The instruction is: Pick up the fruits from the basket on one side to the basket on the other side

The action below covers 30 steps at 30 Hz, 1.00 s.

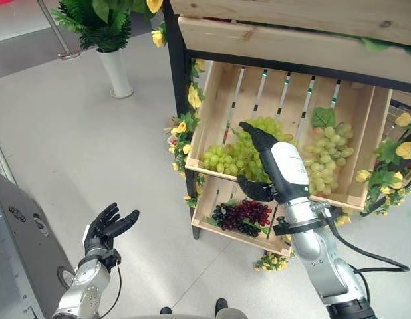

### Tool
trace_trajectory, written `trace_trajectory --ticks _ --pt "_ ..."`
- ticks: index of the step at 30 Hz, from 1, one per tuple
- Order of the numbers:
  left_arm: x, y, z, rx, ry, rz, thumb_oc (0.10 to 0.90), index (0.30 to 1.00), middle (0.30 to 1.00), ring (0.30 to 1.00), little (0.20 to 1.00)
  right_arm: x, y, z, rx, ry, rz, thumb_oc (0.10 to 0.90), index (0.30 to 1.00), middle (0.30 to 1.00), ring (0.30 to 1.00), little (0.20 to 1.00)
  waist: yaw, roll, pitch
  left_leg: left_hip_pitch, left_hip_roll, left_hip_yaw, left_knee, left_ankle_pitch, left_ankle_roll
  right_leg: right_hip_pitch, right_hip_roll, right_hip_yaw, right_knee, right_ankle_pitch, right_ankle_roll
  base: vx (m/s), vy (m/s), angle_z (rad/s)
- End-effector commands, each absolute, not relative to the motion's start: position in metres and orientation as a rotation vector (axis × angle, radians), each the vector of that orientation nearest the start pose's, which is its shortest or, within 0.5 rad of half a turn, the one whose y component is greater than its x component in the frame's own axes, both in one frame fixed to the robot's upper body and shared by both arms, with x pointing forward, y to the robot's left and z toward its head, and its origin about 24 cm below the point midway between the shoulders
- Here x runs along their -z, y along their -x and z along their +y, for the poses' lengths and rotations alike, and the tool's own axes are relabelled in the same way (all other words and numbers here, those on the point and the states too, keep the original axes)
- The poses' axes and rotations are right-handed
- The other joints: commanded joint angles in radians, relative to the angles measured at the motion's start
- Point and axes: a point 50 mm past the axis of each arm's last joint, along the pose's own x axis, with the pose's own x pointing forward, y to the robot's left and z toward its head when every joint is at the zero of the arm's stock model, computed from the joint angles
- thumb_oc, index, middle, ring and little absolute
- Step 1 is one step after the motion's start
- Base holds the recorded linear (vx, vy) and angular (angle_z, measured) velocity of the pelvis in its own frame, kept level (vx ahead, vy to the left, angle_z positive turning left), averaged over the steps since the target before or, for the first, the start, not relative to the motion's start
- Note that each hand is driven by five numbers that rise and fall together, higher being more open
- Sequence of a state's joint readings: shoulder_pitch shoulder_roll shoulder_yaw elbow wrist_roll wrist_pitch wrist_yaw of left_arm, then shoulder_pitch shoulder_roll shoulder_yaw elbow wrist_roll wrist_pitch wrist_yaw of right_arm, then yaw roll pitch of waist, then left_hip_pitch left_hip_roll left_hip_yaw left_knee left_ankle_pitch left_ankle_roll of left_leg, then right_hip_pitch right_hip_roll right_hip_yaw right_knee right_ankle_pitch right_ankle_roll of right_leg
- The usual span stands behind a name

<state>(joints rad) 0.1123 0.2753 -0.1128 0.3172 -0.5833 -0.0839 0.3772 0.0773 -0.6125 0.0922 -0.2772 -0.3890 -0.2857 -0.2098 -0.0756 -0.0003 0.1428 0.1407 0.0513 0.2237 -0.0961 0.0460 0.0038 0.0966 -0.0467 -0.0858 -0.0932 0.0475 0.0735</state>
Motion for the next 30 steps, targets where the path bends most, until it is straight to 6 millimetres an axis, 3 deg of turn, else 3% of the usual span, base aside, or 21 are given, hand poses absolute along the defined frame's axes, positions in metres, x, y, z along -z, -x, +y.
trace_trajectory --ticks 1,7,20,24,30 --pt "0.018 -0.229 0.231 -0.471 0.136 0.185 0.8 0.9 0.9 0.9 0.9 -0.167 -0.215 -0.168 -0.118 0.778 -0.881 0.8 0.9 0.9 0.9 0.9 0.013 -0.014 -0.05 0.032 -0.055 -0.042 0.009 -0.121 0.042 0.029 0.003 -0.012 0.006 -0.025 -0.005 0.0 0.0 0.0" --pt "0.034 -0.228 0.222 -0.46 0.113 0.249 0.8 0.9 0.9 0.9 0.9 -0.167 -0.206 -0.141 -0.248 0.709 -1.007 0.8 0.9 0.9 0.9 0.9 0.024 -0.012 -0.045 0.027 -0.058 -0.048 0.009 -0.122 0.044 0.026 0.0 -0.017 0.006 -0.027 -0.003 0.0 0.0 0.0" --pt "0.042 -0.229 0.219 -0.407 0.057 0.261 0.8 0.9 0.9 0.9 0.9 -0.148 -0.204 -0.11 -0.659 0.541 -0.941 0.8 0.9 0.9 0.9 0.9 0.059 -0.019 -0.039 0.017 -0.062 -0.072 0.009 -0.119 0.04 0.029 -0.007 -0.049 0.006 -0.032 -0.003 0.0 -0.001 0.0" --pt "0.058 -0.222 0.217 -0.406 0.055 0.35 0.8 0.9 0.9 0.9 0.9 -0.135 -0.211 -0.107 -0.684 0.584 -0.843 0.8 0.9 0.9 0.9 0.9 0.067 -0.024 -0.041 0.015 -0.065 -0.08 0.009 -0.118 0.038 0.031 -0.009 -0.059 0.006 -0.034 -0.004 0.02 -0.019 0.14" --pt "0.083 -0.202 0.216 -0.444 0.074 0.462 0.8 0.9 0.9 0.9 0.9 -0.09 -0.219 -0.108 -0.673 0.7 -0.662 0.8 0.9 0.9 0.9 0.9 0.083 -0.032 -0.044 0.012 -0.07 -0.096 0.009 -0.116 0.039 0.035 -0.014 -0.08 0.006 -0.034 -0.001 0.01 -0.013 0.04"
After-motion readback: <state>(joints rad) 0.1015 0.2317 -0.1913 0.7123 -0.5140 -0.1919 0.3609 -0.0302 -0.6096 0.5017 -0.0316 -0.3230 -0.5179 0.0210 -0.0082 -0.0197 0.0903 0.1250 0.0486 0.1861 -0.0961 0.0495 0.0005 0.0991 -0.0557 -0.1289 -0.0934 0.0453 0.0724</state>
